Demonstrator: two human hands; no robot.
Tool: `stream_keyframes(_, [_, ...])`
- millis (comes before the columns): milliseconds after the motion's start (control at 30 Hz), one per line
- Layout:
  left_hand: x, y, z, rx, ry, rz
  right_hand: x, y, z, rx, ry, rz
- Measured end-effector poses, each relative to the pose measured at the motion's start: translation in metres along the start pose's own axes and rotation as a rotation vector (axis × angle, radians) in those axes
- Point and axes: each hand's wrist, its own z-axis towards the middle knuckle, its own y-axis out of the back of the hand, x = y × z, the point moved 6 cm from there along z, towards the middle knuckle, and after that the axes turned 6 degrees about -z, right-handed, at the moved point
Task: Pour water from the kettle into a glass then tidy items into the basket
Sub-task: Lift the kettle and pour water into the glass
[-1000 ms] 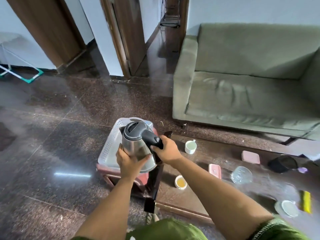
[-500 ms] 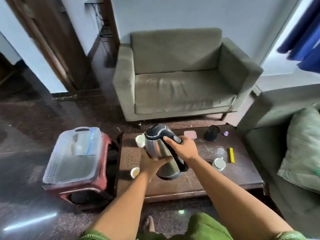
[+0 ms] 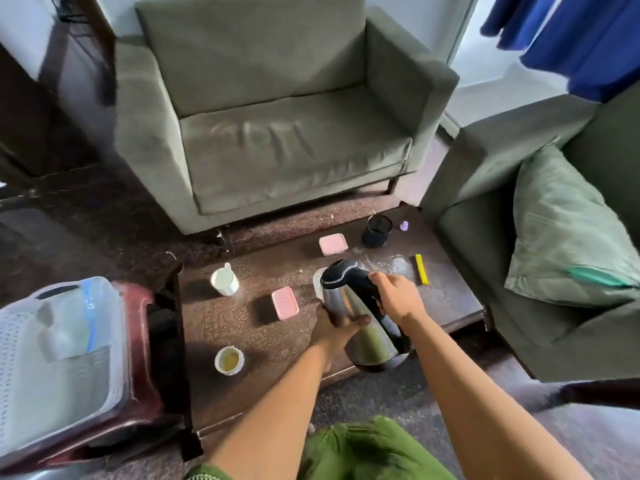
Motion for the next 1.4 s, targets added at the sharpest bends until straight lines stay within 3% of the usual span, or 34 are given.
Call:
stream_keyframes(333, [0.030,-0.009,0.061,0.058,0.096,-0.035,-0.030,-0.025,0.057,0.054,-0.112,0.014])
stream_keyframes(667, [0.066,-0.026,0.082,0.043,0.158,-0.278,-0.033,-0.047,0.095,0.142,-0.026,-0.310])
stream_keyframes(1400, [0.070,-0.039,0.107,-0.027,0.091,-0.379,-0.020,-0.044,0.138,0.137,-0.006,-0.251])
